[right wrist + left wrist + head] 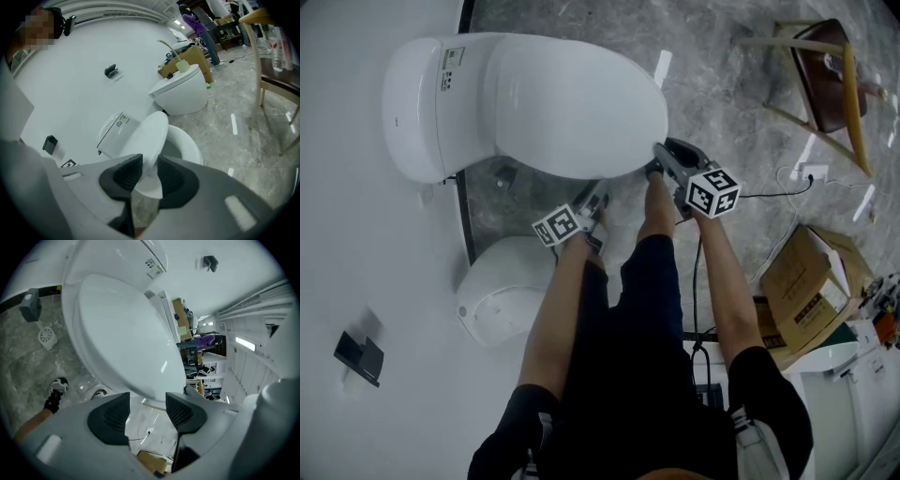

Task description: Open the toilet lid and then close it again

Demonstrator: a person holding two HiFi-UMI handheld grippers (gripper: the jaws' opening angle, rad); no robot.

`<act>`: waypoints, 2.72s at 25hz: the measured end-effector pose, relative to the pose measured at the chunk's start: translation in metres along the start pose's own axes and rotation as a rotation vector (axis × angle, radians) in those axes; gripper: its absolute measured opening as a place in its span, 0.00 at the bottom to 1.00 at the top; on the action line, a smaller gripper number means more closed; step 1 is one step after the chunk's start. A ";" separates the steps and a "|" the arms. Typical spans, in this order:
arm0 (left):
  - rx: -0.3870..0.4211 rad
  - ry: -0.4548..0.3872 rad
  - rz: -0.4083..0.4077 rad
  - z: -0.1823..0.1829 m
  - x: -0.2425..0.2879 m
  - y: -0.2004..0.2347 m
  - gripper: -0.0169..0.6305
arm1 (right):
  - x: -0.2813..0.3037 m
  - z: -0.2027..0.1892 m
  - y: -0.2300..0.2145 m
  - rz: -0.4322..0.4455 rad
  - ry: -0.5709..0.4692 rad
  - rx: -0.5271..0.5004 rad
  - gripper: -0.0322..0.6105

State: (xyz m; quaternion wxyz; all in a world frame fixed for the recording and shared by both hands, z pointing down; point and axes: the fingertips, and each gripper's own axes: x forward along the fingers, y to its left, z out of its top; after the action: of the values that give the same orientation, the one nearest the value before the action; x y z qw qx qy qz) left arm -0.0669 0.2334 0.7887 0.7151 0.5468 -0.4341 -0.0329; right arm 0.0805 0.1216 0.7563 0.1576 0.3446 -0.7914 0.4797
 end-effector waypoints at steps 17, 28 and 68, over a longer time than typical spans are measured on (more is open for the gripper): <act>-0.309 -0.150 -0.172 0.028 0.008 -0.015 0.41 | -0.009 0.018 0.028 0.067 -0.020 -0.005 0.21; -0.480 -0.270 -0.221 0.044 -0.019 -0.042 0.36 | -0.018 0.046 0.068 0.163 0.007 -0.074 0.23; -0.522 -0.666 -0.314 0.125 -0.140 -0.097 0.35 | 0.008 0.156 0.228 0.189 0.182 -1.911 0.31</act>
State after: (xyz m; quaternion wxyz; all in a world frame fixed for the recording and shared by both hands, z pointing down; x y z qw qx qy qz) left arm -0.1947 0.1740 0.6312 0.6369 0.3668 -0.5295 -0.4235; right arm -0.0712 0.0517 0.5360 0.3931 -0.0329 -0.8571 -0.3314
